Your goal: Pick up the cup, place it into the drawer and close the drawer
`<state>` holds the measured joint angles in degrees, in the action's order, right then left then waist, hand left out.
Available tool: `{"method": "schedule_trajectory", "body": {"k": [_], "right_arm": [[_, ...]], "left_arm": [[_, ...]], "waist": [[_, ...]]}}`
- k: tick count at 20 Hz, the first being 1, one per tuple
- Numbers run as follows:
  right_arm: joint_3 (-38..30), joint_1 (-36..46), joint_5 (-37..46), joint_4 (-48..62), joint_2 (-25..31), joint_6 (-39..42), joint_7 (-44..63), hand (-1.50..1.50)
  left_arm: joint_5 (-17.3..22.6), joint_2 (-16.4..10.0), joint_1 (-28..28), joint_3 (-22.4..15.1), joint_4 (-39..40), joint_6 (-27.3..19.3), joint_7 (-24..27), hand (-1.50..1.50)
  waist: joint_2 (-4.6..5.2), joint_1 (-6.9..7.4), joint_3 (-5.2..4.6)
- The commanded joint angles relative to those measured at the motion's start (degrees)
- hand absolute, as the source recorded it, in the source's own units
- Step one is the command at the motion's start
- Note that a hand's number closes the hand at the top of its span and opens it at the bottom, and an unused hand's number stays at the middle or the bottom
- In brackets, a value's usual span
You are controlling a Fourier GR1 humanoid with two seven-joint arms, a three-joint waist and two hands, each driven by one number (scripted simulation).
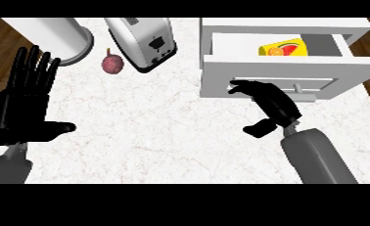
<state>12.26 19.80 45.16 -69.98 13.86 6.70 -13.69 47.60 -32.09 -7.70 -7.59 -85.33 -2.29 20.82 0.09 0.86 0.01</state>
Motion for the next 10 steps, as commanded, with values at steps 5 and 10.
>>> {"method": "schedule_trajectory", "body": {"k": [5,10], "right_arm": [[-5.7,13.2,2.0,26.3,-3.1,-6.6,-8.6,-1.5],[-10.5,19.9,-0.8,37.2,-1.7,-5.4,-13.6,-1.5]], "left_arm": [[-1.6,2.0,3.3,4.1,2.0,6.7,1.6,-1.5],[-2.5,3.6,1.4,3.7,0.1,3.6,-1.5,-1.5]], "waist": [[0.18,0.17,0.03],[0.33,0.52,0.07]]}}
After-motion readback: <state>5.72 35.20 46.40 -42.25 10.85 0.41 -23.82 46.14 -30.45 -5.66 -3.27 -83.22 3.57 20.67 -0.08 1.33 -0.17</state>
